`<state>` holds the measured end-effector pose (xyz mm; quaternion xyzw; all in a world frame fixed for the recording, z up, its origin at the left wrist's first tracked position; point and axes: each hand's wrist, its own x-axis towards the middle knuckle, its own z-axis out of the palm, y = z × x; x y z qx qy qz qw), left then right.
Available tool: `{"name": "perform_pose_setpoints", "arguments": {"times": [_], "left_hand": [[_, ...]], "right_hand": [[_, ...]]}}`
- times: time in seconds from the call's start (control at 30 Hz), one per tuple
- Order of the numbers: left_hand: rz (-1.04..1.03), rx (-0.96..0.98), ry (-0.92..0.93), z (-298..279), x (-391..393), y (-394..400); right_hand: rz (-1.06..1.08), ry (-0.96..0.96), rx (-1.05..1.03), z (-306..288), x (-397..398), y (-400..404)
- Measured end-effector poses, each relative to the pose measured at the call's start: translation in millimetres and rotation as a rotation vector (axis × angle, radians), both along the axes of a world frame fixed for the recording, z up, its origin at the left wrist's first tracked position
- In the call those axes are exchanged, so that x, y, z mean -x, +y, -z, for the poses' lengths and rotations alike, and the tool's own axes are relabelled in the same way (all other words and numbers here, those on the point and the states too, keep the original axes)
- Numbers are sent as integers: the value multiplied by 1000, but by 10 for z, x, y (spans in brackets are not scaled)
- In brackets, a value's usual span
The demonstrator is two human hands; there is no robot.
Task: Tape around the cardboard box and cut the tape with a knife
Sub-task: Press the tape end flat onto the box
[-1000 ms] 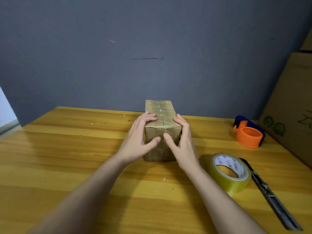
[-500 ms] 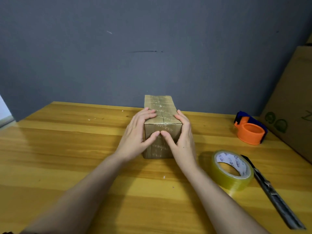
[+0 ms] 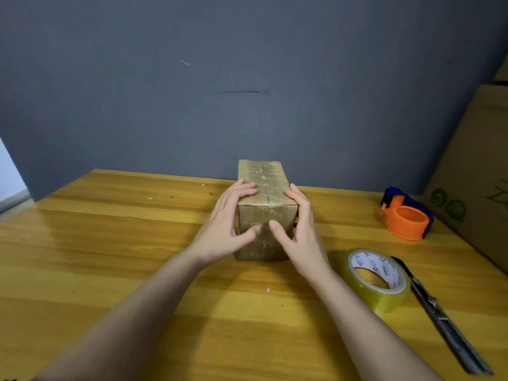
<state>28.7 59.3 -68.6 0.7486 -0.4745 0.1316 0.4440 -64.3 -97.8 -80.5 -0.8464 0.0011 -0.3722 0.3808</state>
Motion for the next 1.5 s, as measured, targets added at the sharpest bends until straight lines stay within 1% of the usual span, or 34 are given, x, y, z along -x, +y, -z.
{"name": "perform_pose_setpoints", "arguments": {"times": [0.07, 0.13, 0.2, 0.3, 0.57, 0.77, 0.83, 0.9, 1.0, 1.03, 1.17, 1.3, 1.33, 1.4, 1.47, 1.5], "left_hand": [[4, 105, 86, -7, 25, -42], [-24, 181, 114, 4, 34, -88], [-62, 189, 83, 19, 31, -117], [-84, 149, 25, 29, 25, -111], [-53, 51, -83, 48, -22, -40], [-40, -53, -119, 50, -70, 16], [-43, -82, -120, 50, -64, 17], [-24, -64, -45, 46, -19, 6], [45, 85, 182, 27, 134, -46], [41, 126, 230, 28, 179, -73], [11, 223, 351, 3, 305, -161], [-13, 234, 460, -19, 345, -149], [-47, 239, 446, -27, 360, -142], [-184, 226, 347, -58, 411, -134], [-337, 212, 194, -115, 528, -140], [-376, 221, 99, -148, 607, -150]], "right_hand": [[87, -32, -134, -41, -52, 153], [197, -70, -211, -64, -128, 280], [269, -106, -200, -60, -170, 324], [301, -115, -136, -29, -175, 290], [226, -87, 19, 31, -104, 156], [21, 64, 63, 4, 15, -32], [-9, 126, 62, -10, 51, -72], [-14, 196, 37, -29, 81, -85], [-46, 274, -28, -75, 126, -64], [-55, 291, -41, -83, 140, -52], [-73, 284, -145, -111, 202, 18], [-56, 297, -198, -110, 217, 83], [-50, 309, -196, -117, 226, 86], [-12, 322, -166, -138, 265, 63], [48, 299, -111, -183, 350, 16], [69, 272, -84, -210, 408, -18]]}}
